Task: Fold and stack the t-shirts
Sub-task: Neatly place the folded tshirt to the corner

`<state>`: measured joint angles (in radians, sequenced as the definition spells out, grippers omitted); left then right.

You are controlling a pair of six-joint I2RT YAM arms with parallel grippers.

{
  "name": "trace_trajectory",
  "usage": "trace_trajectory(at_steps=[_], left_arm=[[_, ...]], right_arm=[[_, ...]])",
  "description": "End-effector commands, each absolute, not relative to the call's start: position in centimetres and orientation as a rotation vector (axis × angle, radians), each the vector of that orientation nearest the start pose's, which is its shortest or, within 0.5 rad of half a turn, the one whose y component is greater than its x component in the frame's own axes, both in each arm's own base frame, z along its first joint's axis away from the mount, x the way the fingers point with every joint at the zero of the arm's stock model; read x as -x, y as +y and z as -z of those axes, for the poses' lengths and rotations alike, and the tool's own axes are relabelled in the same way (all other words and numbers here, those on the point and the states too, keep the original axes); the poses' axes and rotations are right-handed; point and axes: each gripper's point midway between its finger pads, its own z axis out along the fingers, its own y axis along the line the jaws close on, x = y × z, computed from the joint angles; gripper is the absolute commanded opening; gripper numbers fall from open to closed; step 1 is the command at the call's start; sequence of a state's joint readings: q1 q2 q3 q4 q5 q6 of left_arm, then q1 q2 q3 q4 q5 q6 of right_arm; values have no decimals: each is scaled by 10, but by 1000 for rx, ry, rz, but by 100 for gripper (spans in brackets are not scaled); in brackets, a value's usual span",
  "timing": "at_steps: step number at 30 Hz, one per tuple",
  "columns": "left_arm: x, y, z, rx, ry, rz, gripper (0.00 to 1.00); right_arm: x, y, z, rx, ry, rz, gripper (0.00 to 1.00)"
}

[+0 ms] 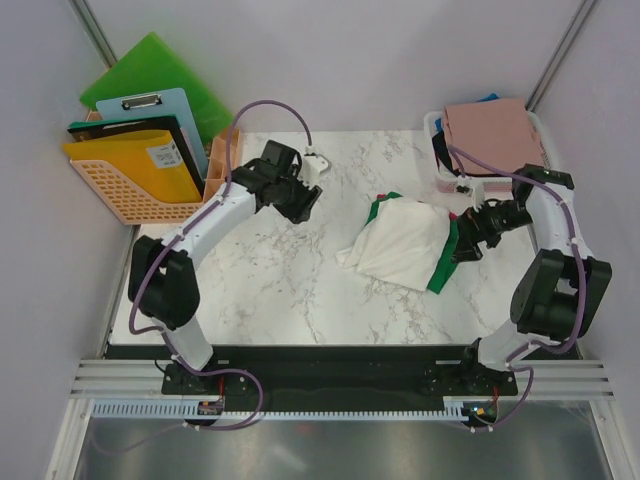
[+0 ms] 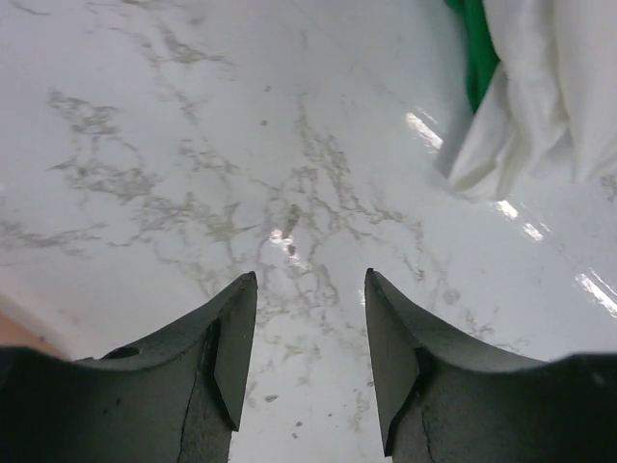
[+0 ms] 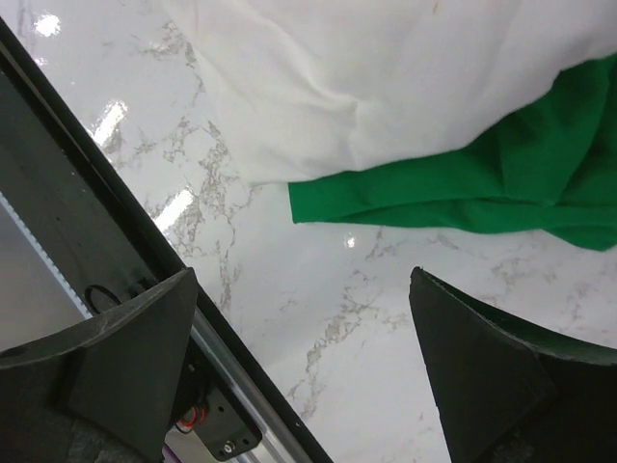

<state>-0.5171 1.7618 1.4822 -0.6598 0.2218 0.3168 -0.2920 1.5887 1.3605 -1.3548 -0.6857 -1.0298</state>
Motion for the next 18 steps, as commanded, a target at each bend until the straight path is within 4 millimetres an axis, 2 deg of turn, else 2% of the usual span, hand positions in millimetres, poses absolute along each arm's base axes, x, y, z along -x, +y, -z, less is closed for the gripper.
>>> trace_trajectory(at_steps=[1,5,8,10,13,18], left_arm=[[-379,-218,-163,-1085,2189,237,56],[-372,-205,-148,-1097,2240,183,55],[-364,-204,-153,-1064,2222,233,55],[-361,-200,-163,-1056,2198,223,56],[-362,-189,-172,-1041,2179,174,56],[-359,-182,-177,-1022,2172,177,56]], right_arm=[[-260,31,-157,876,2434,-984,98],[-263,40,-158,928,2396,-1008,98],[-273,52,-157,920,2381,-1071,98],[-278,54,-155,904,2375,-1103,97],[-284,54,-142,866,2386,-1166,97],[-288,48,-118,828,2446,-1230,93]])
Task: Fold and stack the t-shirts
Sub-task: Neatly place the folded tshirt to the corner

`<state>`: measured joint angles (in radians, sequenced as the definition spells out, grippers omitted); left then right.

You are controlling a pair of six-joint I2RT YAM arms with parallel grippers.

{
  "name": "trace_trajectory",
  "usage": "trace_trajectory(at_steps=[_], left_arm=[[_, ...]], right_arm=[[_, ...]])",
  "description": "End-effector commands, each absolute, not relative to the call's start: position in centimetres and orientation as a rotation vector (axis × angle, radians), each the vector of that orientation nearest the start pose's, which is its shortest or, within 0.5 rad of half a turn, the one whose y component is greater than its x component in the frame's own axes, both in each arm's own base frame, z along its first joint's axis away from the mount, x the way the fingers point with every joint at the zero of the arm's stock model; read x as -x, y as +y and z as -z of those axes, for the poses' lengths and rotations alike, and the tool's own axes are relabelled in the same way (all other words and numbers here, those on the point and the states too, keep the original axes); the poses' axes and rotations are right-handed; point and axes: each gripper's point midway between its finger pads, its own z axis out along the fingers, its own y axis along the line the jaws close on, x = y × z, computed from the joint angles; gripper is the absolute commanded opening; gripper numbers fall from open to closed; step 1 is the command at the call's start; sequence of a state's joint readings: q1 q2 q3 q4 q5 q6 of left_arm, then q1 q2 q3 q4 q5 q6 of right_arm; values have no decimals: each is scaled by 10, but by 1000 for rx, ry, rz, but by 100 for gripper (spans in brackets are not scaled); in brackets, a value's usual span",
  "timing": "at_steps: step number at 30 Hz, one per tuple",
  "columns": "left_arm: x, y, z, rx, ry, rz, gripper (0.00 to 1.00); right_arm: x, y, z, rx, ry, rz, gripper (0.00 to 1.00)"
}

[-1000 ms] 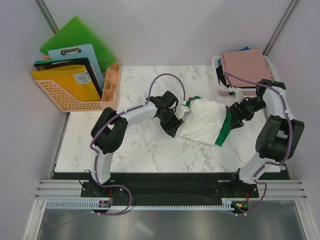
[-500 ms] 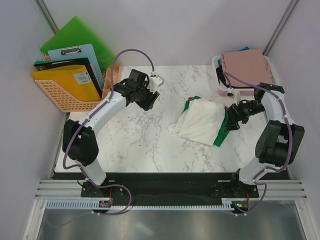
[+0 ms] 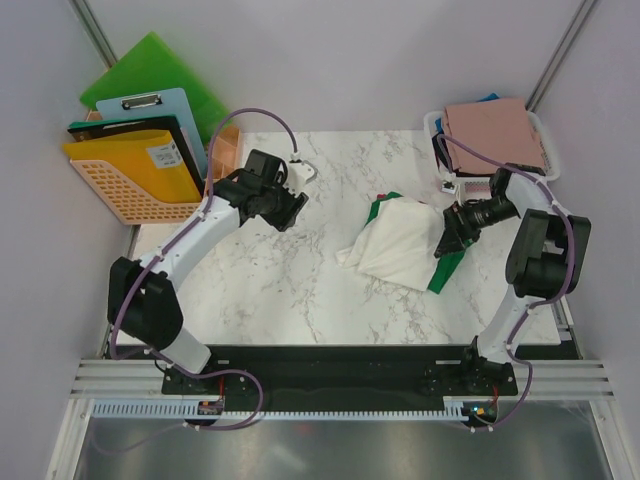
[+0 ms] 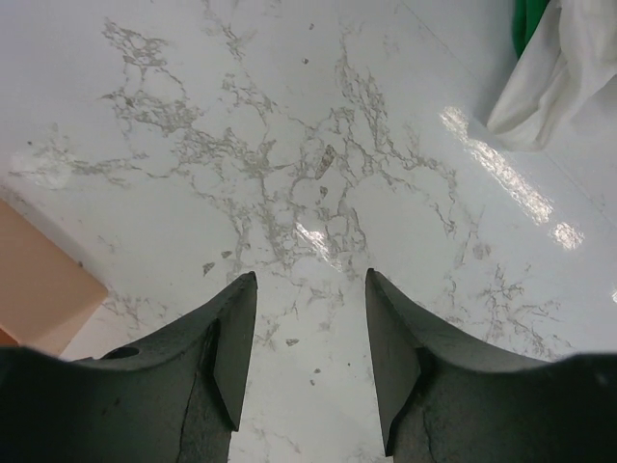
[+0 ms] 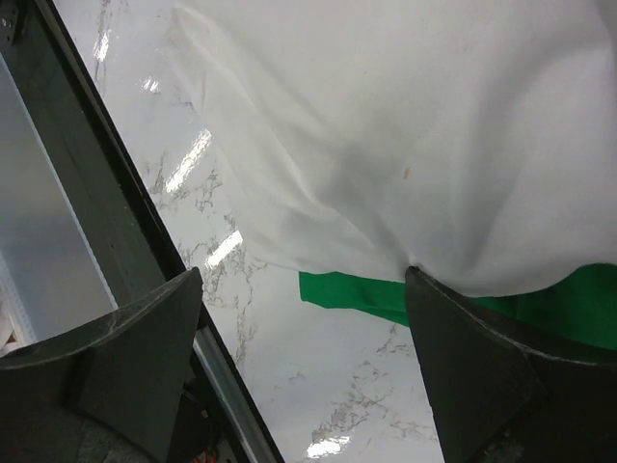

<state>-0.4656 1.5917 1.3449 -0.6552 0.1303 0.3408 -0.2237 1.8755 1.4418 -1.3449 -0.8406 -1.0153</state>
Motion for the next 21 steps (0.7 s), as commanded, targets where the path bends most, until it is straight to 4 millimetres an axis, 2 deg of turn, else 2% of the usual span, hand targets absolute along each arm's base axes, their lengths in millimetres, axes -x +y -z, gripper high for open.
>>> trace_trajectory(at_steps=[1,12,17,21], left_arm=[[-357,-182,-175,-1027,2175,180,56],[-353,-186,-150,-1043,2231,222,56],[-353,-188,-142,-1050,2246,239,56],[-351,-186,-143,-1053,2239,231,56]], right_arm=[[-286,47,-117,822,2449,-1231,92],[-265,29,-124,861,2493,-1091,92],[-275,33,-109,806,2494,-1198,92],[-290,38,-99,780,2482,-1261,90]])
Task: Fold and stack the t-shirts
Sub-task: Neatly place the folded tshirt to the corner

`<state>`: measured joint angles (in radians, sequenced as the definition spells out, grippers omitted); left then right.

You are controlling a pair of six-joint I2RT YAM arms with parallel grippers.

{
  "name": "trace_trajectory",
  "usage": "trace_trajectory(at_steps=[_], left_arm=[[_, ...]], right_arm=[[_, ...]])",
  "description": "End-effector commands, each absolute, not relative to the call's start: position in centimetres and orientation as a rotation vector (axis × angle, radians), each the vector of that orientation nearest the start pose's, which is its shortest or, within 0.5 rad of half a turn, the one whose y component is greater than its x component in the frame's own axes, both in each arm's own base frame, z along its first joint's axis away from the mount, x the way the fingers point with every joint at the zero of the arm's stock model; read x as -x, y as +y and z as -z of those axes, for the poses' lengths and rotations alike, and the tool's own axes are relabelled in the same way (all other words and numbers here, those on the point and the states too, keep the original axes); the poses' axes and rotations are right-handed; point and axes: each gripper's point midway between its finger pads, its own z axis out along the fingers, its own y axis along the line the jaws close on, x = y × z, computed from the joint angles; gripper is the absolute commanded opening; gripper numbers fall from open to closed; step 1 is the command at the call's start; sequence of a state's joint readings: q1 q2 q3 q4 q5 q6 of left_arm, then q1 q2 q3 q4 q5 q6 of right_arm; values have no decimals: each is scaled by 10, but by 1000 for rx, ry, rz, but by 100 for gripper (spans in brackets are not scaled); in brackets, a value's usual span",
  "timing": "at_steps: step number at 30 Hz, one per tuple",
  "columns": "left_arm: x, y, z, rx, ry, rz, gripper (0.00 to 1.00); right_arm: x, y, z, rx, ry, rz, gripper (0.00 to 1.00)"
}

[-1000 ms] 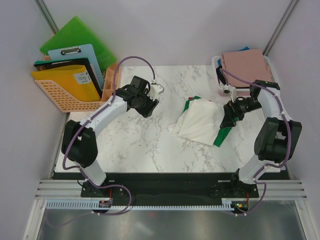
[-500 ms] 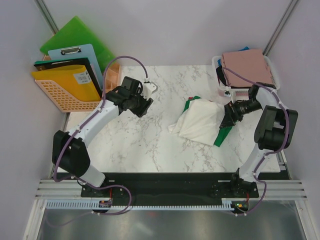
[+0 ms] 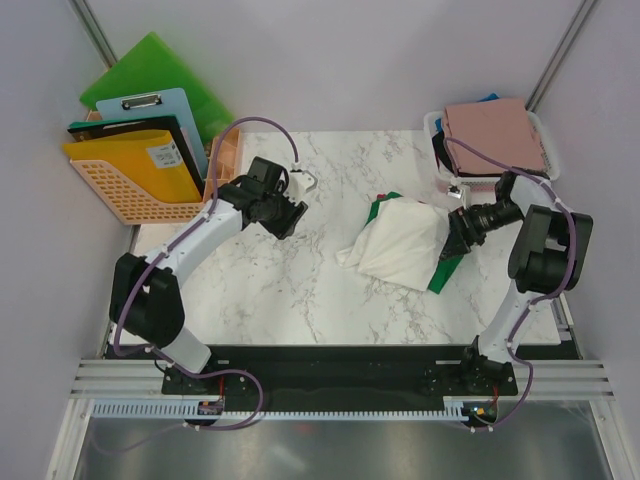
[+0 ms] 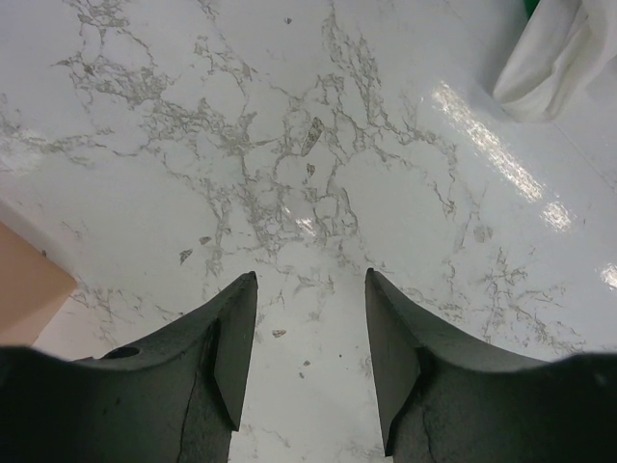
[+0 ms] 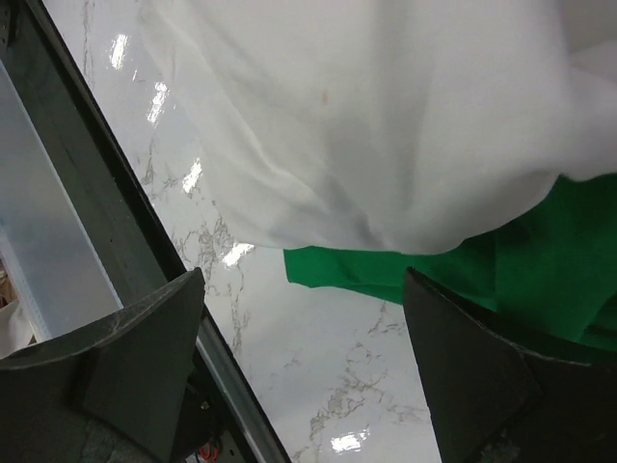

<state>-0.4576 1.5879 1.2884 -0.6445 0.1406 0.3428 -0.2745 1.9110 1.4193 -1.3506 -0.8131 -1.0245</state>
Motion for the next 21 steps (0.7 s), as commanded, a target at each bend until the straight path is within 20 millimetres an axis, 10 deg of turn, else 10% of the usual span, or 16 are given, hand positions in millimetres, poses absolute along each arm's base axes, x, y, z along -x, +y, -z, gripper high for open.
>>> trace_trajectory(at_steps=[1,13,16,19,21], left_arm=[[-350,-185,-142,-1054,2242,229,56],[-349,-183,-133,-1066,2259,217,56],[-351,-184,-131,-1071,2263,214,55],[-353,-184,-131,-1070,2265,210,55],[-352,-183,-129,-1072,2266,207,55]], right_arm=[[-292,39,-97,785,2483,-1265,91],[-313,64,-84,842,2480,-1282,79],[-315,71,-78,846,2488,-1288,57],[-313,74,-74,844,2503,-1306,0],[-309,73,-75,858,2507,-1297,0]])
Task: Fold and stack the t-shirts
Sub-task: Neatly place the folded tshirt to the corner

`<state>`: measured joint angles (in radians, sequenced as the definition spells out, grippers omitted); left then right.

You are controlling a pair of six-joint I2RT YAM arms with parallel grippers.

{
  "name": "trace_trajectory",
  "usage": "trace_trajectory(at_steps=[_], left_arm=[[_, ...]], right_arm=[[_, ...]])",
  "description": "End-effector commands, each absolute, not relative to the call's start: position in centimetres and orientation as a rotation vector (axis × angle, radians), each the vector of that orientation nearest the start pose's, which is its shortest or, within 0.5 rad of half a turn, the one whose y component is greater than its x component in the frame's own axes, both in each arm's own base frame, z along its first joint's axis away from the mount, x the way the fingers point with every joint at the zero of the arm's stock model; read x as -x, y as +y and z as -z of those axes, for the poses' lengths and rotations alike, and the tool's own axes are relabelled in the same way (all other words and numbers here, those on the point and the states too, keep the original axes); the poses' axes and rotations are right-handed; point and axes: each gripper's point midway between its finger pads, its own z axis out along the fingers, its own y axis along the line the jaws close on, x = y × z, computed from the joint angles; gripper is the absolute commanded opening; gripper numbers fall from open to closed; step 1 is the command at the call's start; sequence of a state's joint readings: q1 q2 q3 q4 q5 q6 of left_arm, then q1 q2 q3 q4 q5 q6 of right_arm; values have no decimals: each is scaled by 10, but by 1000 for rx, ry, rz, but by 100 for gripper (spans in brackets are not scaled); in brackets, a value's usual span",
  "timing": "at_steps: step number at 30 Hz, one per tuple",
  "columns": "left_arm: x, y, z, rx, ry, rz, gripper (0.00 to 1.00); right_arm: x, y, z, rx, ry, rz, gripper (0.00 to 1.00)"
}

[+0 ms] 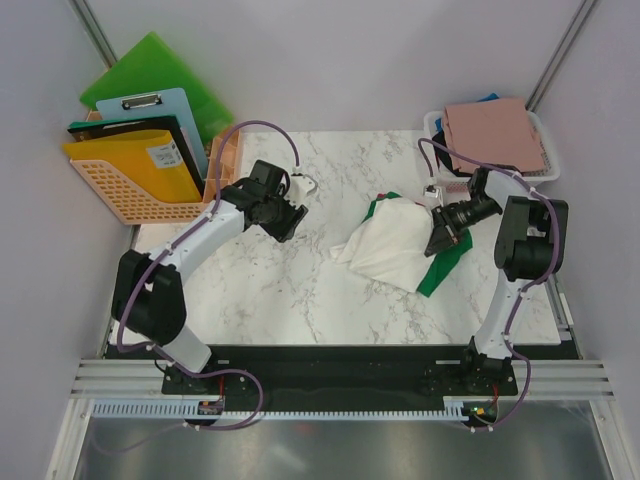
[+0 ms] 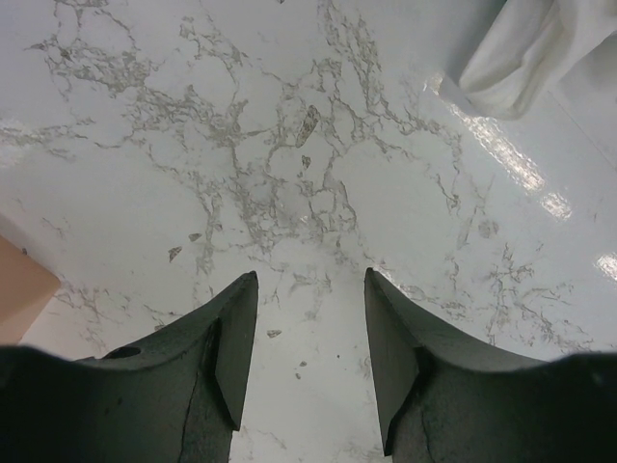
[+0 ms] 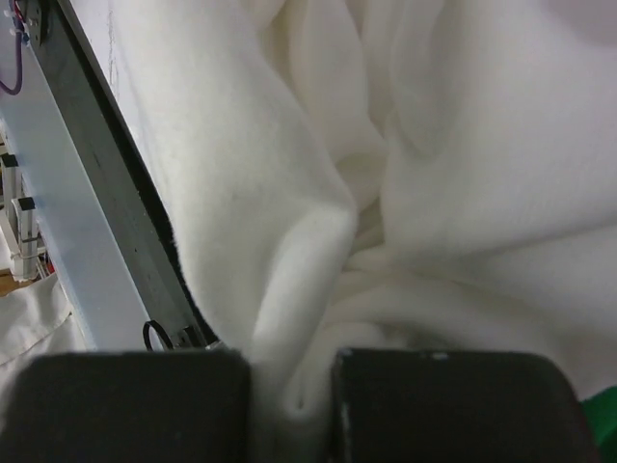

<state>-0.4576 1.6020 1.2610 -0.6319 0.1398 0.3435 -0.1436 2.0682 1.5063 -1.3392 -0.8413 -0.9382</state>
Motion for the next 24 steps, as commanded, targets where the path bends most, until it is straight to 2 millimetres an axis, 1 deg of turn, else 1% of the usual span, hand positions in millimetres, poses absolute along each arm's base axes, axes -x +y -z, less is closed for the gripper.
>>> trace_trajectory(at_steps=[1,3,4,7,10,11,14,20,24], left_arm=[[-352,-183,-127,-1079,2269,206,55],[-351,-182,-123,-1080,2281,209,55],[-350,-183,-119,-1082,2291,216,55],[-350,-185,-117,-1085,2297,227,54],[-351,-185,-120,-1083,2287,226,54],[-350,-185,-122,-1082,2281,228,54],[-348,-184,-121,-1086,2285,229,54],[-344,-183,-116,-1092,2294,233,54],[-344,-184,-118,-1094,2288,236,54]], right_arm=[[-308,72,-78,873,2509,-1271,0],[-308,70,-83,886,2511,-1238,0],[-309,68,-88,894,2507,-1213,0],[-310,68,-103,904,2493,-1187,0],[-316,67,-121,924,2464,-1156,0],[-315,67,-125,926,2462,-1158,0],[-317,67,-136,931,2451,-1143,0],[-312,64,-146,934,2444,-1106,0],[-308,53,-146,925,2466,-1065,0]])
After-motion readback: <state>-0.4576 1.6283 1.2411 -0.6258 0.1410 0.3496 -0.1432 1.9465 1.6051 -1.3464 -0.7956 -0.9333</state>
